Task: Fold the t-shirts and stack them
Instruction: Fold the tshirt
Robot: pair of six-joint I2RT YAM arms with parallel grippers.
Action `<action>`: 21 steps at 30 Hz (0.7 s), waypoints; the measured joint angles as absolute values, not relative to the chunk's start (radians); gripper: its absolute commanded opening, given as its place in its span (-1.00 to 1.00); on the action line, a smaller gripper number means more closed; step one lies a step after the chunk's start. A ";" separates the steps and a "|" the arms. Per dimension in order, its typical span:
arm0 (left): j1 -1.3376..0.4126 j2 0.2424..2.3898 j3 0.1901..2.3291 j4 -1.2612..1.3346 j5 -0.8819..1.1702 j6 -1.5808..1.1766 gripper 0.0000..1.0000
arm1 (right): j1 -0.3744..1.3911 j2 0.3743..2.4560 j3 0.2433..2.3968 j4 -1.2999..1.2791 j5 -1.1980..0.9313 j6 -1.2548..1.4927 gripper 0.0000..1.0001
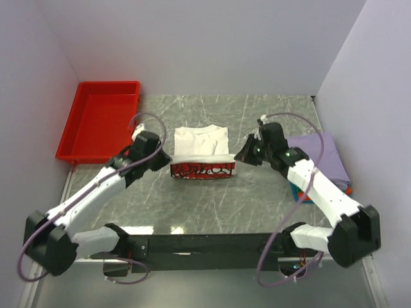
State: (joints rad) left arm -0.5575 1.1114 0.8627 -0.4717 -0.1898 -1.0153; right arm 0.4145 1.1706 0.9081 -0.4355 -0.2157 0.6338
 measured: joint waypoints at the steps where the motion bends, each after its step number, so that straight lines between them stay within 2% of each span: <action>1: -0.535 1.150 0.895 -0.466 -0.177 -0.999 -0.99 | 0.402 1.215 0.943 -0.435 -0.219 0.628 -1.00; 9: -0.384 1.488 1.152 -0.413 -0.069 -0.885 -0.99 | 0.308 1.542 1.211 -0.433 -0.272 0.592 -1.00; 21: -0.247 1.907 1.566 -0.390 0.072 -0.812 -0.99 | 0.211 2.006 1.711 -0.467 -0.385 0.575 -1.00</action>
State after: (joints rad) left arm -0.2470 1.9068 1.5661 -0.3901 0.0715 -0.8124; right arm 0.2108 2.0060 1.7111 -0.4675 -0.3847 0.5751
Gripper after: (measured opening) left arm 0.022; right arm 0.009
